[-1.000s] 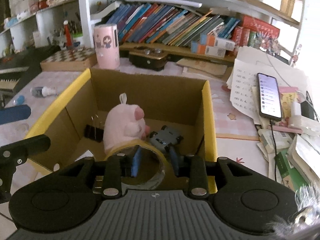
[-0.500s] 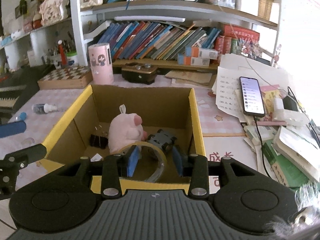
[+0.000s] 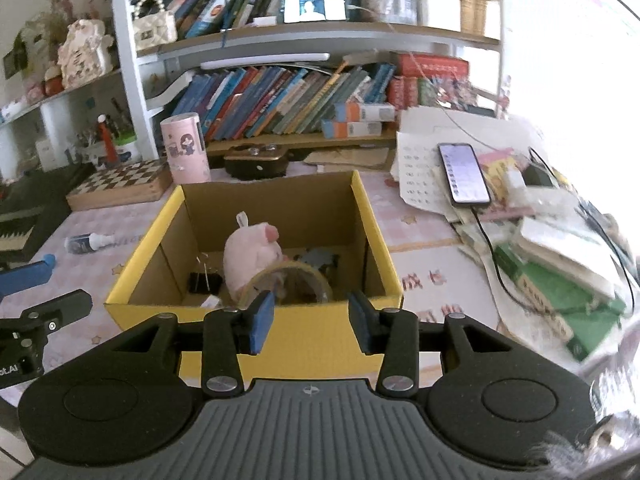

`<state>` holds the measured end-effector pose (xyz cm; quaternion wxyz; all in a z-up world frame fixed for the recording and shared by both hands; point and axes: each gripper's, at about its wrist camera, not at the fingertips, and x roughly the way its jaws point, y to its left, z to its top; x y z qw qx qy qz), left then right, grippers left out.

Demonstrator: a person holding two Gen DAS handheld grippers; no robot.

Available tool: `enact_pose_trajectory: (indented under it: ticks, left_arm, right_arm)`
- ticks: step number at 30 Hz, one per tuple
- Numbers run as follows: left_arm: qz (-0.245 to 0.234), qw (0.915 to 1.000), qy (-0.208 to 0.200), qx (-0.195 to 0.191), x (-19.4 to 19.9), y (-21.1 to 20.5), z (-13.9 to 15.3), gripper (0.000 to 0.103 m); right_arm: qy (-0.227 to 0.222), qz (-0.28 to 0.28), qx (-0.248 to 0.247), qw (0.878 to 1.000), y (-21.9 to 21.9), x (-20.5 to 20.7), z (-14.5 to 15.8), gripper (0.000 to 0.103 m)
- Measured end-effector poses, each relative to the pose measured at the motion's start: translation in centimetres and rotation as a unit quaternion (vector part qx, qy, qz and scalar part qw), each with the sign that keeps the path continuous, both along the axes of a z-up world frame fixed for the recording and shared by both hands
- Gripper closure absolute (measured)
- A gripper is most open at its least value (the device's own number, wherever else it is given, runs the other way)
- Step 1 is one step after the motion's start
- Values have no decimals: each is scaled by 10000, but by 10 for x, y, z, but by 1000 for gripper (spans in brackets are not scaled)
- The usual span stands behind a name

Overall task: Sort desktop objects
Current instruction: 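Lift both open grippers out of the yellow box and pull back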

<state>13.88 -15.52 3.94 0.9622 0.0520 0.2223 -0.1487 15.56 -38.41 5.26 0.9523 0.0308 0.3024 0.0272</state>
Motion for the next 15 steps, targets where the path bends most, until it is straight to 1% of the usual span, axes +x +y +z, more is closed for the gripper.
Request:
enact_pose_trajectory:
  ticks: [5, 10, 15]
  left_arm:
    - [14, 9999, 156, -12, -7, 19, -8, 29]
    - [-44, 9995, 310, 51, -14, 38, -15, 29]
    - [-64, 9991, 427, 49, -23, 57, -21, 29]
  right_arm:
    - [157, -259, 146, 9994, 12, -20, -13, 63]
    - [402, -429, 238, 9980, 30, -38, -29, 63]
    - [566, -570, 340, 9962, 52, -53, -38, 63]
